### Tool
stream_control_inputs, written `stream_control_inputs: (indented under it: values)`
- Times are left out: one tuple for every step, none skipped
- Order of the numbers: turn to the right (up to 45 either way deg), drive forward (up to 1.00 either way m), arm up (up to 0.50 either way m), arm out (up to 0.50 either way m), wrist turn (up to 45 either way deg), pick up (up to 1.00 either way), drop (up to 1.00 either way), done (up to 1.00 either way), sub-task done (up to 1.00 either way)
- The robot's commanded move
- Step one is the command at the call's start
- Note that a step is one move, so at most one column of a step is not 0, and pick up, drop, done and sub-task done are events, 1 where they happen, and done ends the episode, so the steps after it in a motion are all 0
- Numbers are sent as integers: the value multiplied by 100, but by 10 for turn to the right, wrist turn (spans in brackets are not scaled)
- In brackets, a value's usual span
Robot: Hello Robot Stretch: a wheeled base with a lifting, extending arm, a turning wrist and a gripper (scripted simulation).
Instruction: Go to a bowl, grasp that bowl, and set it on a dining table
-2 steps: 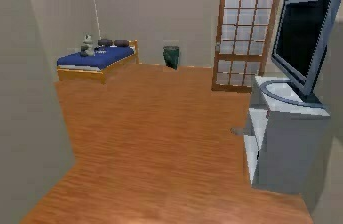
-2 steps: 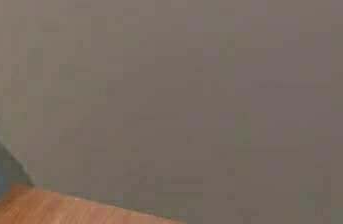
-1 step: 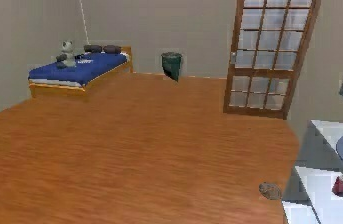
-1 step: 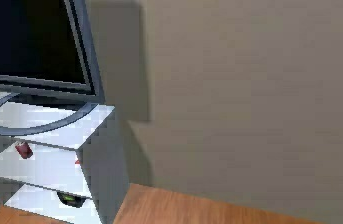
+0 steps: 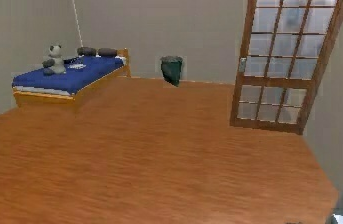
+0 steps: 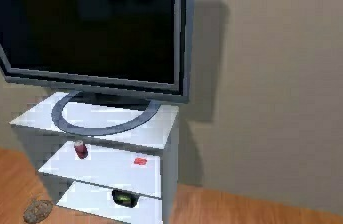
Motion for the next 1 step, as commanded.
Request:
stream_control_inputs:
  values:
    - [120,0,0,0,0,0,0,0,0]
